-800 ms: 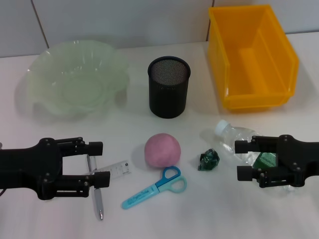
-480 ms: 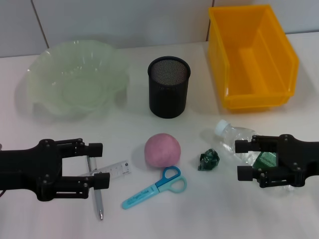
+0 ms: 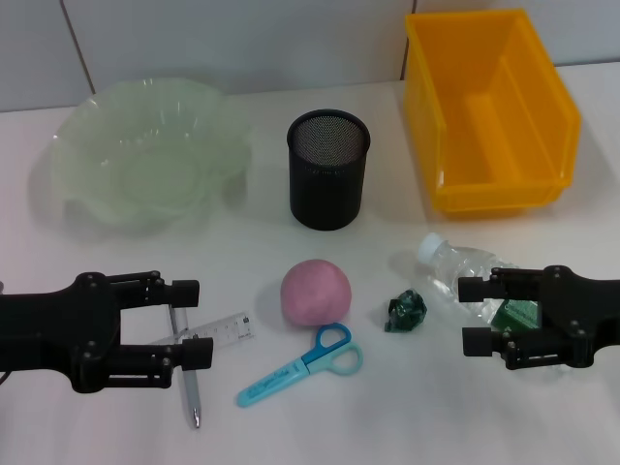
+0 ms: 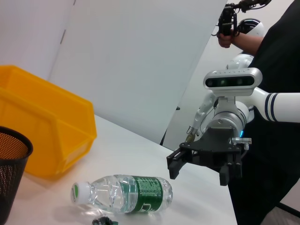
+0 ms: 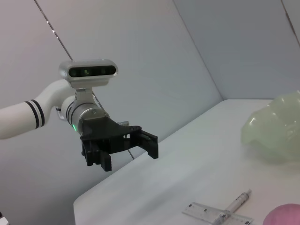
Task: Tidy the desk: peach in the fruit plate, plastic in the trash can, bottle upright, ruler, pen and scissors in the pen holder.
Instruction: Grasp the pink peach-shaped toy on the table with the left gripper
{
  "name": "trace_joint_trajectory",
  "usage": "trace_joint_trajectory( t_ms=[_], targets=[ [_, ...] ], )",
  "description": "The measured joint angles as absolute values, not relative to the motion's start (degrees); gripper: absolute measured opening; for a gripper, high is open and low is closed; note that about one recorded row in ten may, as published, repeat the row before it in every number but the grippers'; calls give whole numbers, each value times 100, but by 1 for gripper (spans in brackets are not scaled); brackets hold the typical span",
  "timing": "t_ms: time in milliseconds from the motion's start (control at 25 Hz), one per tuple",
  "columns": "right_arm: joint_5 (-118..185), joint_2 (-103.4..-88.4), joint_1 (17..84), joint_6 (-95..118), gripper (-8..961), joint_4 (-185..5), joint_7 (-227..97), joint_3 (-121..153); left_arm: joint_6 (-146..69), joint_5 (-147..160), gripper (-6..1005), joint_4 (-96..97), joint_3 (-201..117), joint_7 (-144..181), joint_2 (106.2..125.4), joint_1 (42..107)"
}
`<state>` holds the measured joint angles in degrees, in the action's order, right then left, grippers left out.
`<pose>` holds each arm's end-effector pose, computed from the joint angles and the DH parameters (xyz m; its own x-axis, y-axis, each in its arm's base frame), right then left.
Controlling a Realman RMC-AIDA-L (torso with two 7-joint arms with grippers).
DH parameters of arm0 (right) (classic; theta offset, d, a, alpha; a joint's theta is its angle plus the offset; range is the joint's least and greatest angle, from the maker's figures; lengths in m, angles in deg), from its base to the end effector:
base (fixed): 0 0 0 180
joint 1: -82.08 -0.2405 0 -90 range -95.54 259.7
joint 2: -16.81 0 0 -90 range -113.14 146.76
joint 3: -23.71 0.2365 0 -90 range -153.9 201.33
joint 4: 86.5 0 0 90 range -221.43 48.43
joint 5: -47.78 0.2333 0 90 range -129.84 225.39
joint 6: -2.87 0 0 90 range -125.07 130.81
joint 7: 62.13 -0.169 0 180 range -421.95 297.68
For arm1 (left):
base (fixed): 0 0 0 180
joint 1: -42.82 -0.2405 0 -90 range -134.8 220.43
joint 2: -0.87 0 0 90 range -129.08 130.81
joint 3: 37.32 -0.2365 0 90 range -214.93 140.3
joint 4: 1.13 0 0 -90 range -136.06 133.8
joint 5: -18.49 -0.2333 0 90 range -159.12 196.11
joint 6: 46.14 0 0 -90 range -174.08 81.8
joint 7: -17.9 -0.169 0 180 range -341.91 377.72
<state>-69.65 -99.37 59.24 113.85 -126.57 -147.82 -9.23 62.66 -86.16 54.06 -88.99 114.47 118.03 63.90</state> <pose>0.2743 0.2759 0.0307 0.6768 -0.4901 -0.5493 -0.5174 -0.8475 0.1186 -0.2202 0.2918 0.0310 0.7687 0.4260 0.4771 0.4080 -0.9011 0.1472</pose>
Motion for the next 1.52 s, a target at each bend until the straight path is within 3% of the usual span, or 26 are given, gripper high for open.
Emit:
trace_joint_trajectory(
  t_ms=[840, 1520],
  targets=[
    [-6996, -9917, 5923, 11337, 815, -12658, -14790, -920, 5837, -8647, 805, 5461, -8909, 11471, 11880, 6597],
    [-7193, -9871, 5897, 11134, 815, -12658, -14866, -888, 3008, -9366, 805, 5468, -11277, 11534, 11941, 7575]
  ],
)
